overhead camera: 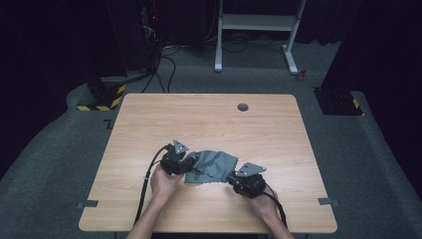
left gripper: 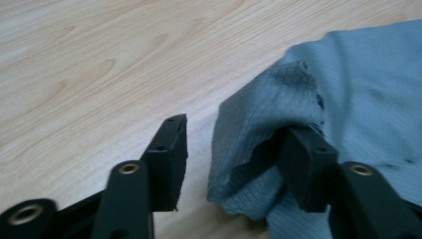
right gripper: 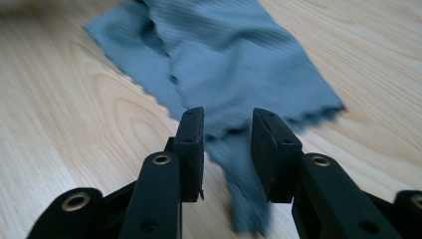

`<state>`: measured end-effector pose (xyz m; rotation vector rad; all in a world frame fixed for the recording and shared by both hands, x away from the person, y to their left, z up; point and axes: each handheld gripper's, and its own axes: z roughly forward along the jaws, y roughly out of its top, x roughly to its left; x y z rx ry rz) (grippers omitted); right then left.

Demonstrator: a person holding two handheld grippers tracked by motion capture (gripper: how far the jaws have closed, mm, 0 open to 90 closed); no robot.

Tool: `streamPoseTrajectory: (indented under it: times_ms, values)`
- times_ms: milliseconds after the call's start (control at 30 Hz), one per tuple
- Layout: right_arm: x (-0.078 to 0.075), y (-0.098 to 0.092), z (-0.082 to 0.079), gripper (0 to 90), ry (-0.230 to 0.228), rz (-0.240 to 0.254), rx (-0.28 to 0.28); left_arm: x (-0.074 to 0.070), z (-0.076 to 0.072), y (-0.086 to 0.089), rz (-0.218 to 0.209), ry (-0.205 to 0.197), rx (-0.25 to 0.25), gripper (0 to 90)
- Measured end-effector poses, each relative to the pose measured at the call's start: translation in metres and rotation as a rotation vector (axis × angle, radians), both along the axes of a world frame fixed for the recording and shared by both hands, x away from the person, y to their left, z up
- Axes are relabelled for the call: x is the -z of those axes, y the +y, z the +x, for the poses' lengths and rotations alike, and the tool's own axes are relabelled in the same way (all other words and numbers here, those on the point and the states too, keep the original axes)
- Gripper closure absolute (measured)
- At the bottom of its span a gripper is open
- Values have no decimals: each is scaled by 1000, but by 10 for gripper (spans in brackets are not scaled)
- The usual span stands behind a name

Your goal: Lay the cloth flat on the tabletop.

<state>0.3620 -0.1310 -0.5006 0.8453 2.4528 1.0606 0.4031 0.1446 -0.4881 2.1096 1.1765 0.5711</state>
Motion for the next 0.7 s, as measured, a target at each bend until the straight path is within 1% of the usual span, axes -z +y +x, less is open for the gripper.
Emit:
streamPoseTrajectory:
  times_ms: [67,100,133,167,200,267,300,333,367,400,467,500,533,567,633,700]
  values:
    - [1,10,2,650,6,-12,-20,2,-5,0,-10,-3,7,442]
    - [1,10,2,650,6,-12,-20,2,-5,0,-10,-3,7,439]
    - [2,15,3,650,9,-24,-27,4,-7,1,-4,1,11,439]
    - [4,20,6,655,15,-38,-32,6,-8,2,-12,1,9,441]
    - [10,25,11,694,32,-64,-40,10,-8,5,-38,4,24,472]
    - [13,28,15,788,49,-88,-42,12,-7,8,-73,6,34,526]
    - [13,28,16,847,55,-83,-43,12,-7,8,-73,6,34,542]
    - [13,28,16,847,55,-83,-43,12,-6,9,-84,5,36,542]
    - [13,27,17,887,54,-90,-39,11,-4,10,-98,5,45,587]
    - [11,26,19,896,66,-86,-39,9,-2,10,-100,-5,51,636]
    - [10,26,19,897,61,-85,-41,8,0,10,-104,-7,58,698]
    - [6,24,19,897,58,-67,-39,6,2,9,-106,-10,68,739]
    - [6,24,19,897,58,-67,-39,6,2,9,-106,-10,68,769]
    - [-1,22,21,898,47,-49,-31,4,5,8,-101,-14,76,809]
    - [-7,19,22,898,37,-33,-21,2,9,10,-98,-10,73,871]
    - [-15,16,26,898,30,-18,-9,-1,15,11,-80,-2,72,883]
